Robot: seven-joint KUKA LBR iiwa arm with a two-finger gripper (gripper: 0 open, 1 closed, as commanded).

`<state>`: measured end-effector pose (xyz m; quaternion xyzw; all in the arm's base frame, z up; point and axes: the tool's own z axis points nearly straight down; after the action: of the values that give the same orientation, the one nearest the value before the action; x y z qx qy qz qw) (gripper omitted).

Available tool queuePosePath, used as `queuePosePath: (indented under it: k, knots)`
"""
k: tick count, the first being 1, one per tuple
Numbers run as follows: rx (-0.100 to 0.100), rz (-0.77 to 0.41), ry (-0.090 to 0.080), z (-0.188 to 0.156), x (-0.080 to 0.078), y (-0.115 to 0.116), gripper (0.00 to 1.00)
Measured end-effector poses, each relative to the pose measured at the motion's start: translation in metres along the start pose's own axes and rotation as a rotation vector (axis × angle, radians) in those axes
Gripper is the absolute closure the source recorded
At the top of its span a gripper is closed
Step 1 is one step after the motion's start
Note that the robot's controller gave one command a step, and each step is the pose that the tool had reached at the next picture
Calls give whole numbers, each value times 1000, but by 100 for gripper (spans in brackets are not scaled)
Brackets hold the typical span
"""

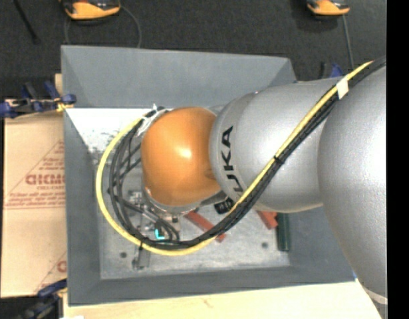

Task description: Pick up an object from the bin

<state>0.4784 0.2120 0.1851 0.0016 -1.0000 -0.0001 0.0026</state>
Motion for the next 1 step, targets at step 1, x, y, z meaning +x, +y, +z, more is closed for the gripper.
queuePosePath:
  k: [1]
  knots:
    - [0, -2, -6, 106, -2, -40, 0]
